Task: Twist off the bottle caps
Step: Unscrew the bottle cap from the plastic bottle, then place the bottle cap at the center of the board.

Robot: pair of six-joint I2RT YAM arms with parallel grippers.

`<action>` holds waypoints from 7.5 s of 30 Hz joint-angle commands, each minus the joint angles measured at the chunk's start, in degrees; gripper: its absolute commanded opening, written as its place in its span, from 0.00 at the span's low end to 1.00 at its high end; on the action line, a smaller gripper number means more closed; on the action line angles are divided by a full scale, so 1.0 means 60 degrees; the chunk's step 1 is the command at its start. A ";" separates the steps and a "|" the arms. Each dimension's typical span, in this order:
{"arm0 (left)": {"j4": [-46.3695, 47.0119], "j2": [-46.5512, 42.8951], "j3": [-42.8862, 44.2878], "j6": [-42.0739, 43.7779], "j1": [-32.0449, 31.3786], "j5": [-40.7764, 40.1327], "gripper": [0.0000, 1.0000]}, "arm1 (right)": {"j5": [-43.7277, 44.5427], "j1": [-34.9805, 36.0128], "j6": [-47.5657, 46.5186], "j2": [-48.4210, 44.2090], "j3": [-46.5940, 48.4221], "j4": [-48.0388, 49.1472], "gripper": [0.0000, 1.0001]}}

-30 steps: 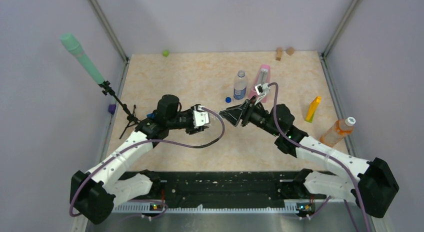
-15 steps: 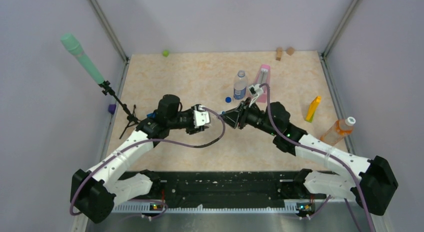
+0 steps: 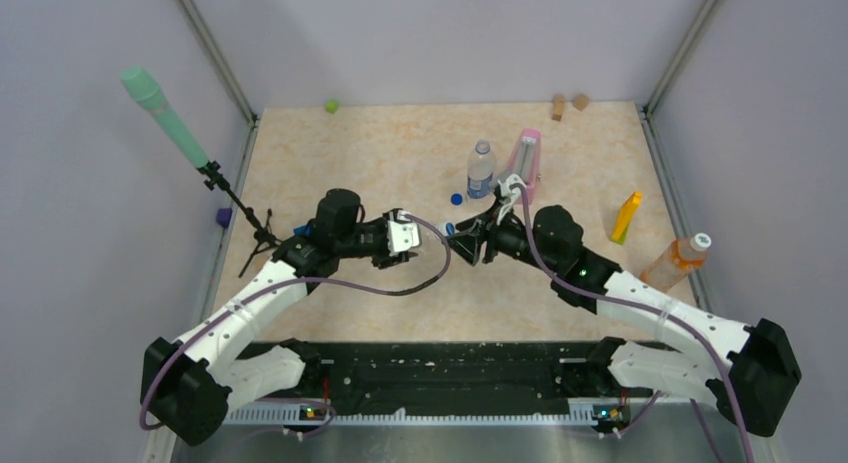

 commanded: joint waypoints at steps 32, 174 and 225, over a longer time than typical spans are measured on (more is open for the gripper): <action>0.0357 -0.0055 0.0029 0.0040 -0.0036 0.0088 0.00 | 0.0313 -0.0271 0.2288 0.0165 0.0410 0.0032 0.58; 0.6046 -0.1952 -0.2350 -0.3090 -0.0029 -0.0309 0.00 | 0.4202 -0.4080 0.2984 0.6564 0.1939 -0.1310 0.25; 0.4775 0.1419 -0.0310 -0.3393 -0.1115 0.1241 0.00 | -0.0887 -0.1506 0.2929 -0.0751 0.1123 -0.1993 0.51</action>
